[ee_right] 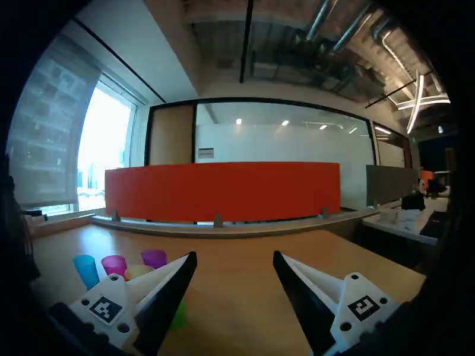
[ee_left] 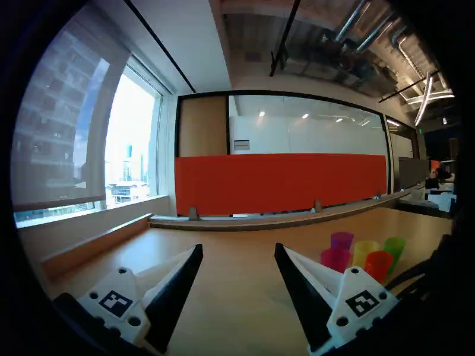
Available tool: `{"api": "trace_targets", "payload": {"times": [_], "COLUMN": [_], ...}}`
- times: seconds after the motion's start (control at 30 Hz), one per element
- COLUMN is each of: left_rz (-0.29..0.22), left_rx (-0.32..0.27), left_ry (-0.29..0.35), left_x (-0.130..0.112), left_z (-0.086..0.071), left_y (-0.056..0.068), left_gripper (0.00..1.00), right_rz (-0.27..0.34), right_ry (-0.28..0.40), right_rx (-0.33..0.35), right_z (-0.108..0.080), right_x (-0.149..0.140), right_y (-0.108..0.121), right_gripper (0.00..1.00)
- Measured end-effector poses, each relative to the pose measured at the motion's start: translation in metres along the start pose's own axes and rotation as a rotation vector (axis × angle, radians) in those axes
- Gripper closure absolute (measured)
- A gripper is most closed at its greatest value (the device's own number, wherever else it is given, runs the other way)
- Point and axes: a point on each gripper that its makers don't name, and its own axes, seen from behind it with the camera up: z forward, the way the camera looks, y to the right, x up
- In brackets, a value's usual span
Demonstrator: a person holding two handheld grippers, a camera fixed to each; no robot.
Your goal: Pour water
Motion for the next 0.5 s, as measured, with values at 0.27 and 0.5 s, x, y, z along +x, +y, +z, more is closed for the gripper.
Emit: {"api": "trace_targets", "payload": {"times": [0.27,0.5], "left_rz": [-0.003,-0.013], "left_rx": [0.025,0.023], "left_ry": [0.028,0.036], "left_x": [0.004,0.0], "left_z": [0.007,0.013], "left_y": [0.006,0.012], "left_gripper": [0.11,0.11], "right_rz": [0.027,0.014], "right_ry": [-0.037,-0.039], "right_rx": [-0.012,-0.043], "right_z": [0.0,0.003], "right_x": [0.0,0.007], "right_y": [0.001,0.006], "right_gripper": [0.01,0.0]}}
